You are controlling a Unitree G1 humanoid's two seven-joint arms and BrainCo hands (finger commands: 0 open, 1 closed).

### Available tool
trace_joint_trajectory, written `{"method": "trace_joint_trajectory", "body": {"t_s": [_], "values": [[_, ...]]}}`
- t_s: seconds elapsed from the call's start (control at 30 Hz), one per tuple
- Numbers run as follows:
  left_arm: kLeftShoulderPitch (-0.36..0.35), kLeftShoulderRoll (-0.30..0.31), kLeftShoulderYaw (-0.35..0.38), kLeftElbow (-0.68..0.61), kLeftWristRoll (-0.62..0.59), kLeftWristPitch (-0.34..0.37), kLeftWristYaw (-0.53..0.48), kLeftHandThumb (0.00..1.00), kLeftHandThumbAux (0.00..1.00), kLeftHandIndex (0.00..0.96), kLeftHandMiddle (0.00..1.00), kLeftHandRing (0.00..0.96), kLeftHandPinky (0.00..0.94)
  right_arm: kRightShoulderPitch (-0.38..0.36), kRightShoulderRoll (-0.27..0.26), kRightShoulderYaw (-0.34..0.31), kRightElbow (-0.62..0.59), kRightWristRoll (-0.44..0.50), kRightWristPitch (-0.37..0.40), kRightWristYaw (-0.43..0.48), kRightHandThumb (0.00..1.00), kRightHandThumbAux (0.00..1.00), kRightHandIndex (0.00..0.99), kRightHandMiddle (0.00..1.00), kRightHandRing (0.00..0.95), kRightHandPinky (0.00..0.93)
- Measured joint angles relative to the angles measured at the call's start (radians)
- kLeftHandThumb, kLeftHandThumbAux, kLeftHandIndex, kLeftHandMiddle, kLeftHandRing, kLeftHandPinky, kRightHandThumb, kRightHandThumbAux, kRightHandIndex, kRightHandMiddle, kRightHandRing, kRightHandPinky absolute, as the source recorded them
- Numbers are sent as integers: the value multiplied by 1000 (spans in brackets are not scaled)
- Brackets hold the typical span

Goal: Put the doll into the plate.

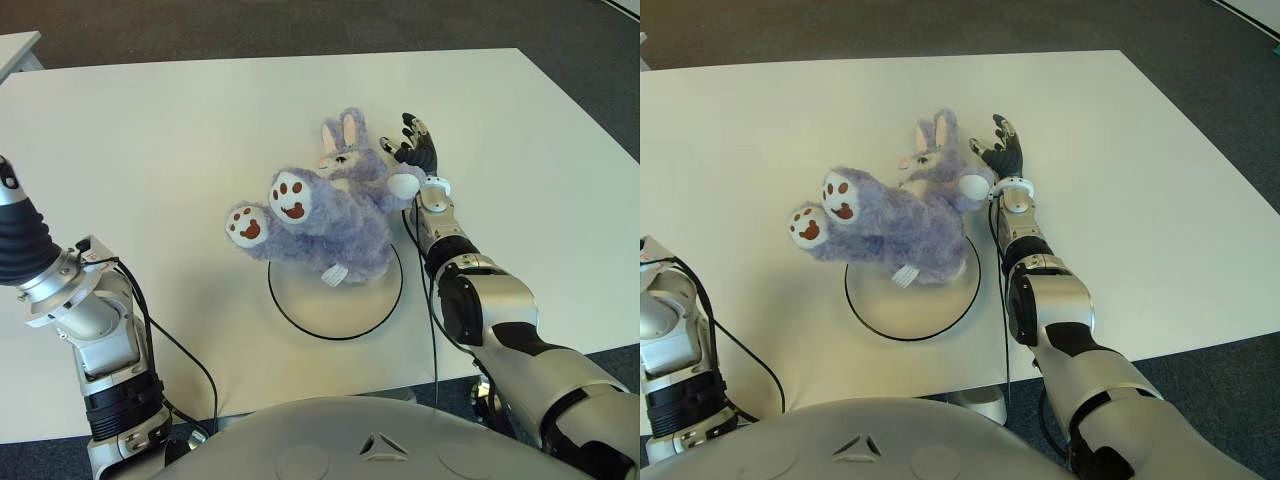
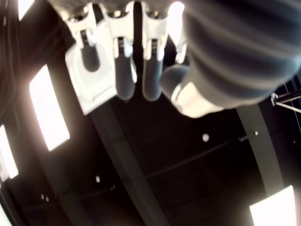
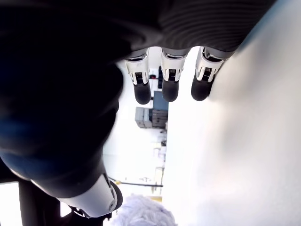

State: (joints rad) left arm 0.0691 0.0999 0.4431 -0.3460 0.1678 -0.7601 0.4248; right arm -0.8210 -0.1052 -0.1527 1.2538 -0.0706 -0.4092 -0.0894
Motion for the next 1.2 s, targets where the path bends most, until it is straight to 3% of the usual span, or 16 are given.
{"method": "trace_joint_trajectory", "body": {"t_s": [1.2], "values": [[-6,-19,11,0,-2,-2,-30,679,713,402,294,288,312,1,12,-4,4,-1,0,4,355,856,114,33,2,53]]}}
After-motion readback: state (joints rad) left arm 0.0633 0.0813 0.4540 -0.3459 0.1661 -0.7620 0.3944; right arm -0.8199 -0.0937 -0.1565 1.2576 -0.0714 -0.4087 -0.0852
